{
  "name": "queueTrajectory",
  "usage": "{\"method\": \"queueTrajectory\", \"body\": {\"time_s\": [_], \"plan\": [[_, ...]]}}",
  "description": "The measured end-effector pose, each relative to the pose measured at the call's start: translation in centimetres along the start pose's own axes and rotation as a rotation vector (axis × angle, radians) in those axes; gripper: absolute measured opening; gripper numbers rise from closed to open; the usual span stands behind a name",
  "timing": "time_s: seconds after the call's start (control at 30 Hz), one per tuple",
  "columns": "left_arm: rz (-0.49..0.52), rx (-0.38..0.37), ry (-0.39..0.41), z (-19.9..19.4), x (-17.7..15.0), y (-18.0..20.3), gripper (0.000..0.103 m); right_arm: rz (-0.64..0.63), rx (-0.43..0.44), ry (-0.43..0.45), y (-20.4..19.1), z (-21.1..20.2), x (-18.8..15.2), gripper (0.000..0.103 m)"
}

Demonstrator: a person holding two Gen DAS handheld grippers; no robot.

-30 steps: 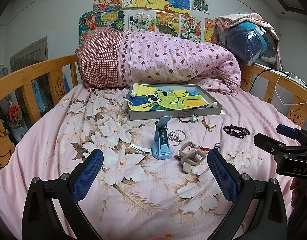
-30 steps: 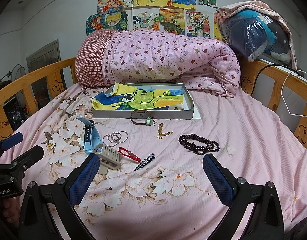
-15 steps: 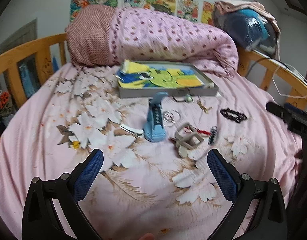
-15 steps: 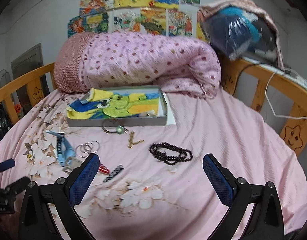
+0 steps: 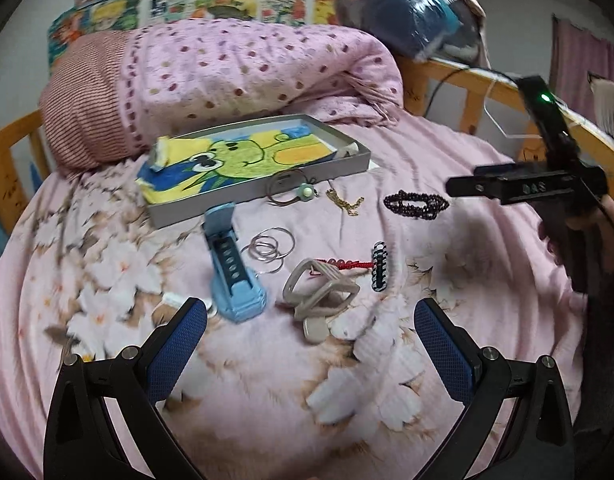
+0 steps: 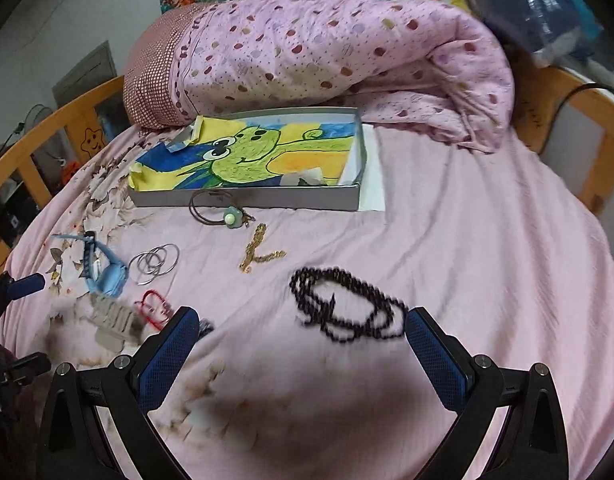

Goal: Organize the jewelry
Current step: 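Move the right tool to the black bead bracelet while the left tool approaches the grey claw clip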

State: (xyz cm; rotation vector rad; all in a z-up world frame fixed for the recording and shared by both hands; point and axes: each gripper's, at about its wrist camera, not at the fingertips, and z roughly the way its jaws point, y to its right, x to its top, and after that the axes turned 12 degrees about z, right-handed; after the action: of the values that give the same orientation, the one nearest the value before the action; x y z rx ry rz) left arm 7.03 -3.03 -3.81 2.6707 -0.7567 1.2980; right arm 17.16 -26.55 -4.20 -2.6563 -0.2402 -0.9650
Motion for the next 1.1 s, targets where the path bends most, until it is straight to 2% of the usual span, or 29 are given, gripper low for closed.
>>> {"method": "queueTrajectory", "body": {"time_s": [0.3, 0.47, 0.53, 0.73, 0.87, 1.0, 1.07, 1.1], "plan": [[0.098, -0.043, -0.014, 3.4, 1.0, 0.2, 0.100, -0.061, 0.007, -0.058, 2.0, 5.1, 1.6, 0.103], [0.114, -0.075, -0.041, 5.1, 1.2, 0.0, 0.085, -0.045, 0.019, -0.100, 2.9, 7.1, 1.9, 0.103], [0.115, -0.093, -0.058, 5.9, 1.2, -0.1, 0.073, -0.050, 0.026, -0.122, 3.0, 7.7, 1.7, 0.103], [0.111, -0.115, -0.107, 7.2, 0.7, 0.0, 0.051, -0.056, 0.081, -0.168, 2.4, 8.4, 0.7, 0.103], [0.071, -0.115, -0.120, 7.6, 0.6, -0.3, 0.049, -0.047, 0.120, -0.178, 2.0, 8.2, 0.3, 0.103], [0.035, -0.101, -0.129, 7.7, 0.7, -0.4, 0.048, -0.053, 0.141, -0.179, 1.4, 8.0, 0.0, 0.092], [0.032, -0.091, -0.133, 7.7, 0.9, -0.3, 0.047, -0.067, 0.133, -0.172, 1.0, 7.8, -0.2, 0.071], [0.029, -0.088, -0.134, 7.7, 0.9, -0.1, 0.046, -0.067, 0.130, -0.167, 0.8, 7.8, -0.2, 0.065]]}}
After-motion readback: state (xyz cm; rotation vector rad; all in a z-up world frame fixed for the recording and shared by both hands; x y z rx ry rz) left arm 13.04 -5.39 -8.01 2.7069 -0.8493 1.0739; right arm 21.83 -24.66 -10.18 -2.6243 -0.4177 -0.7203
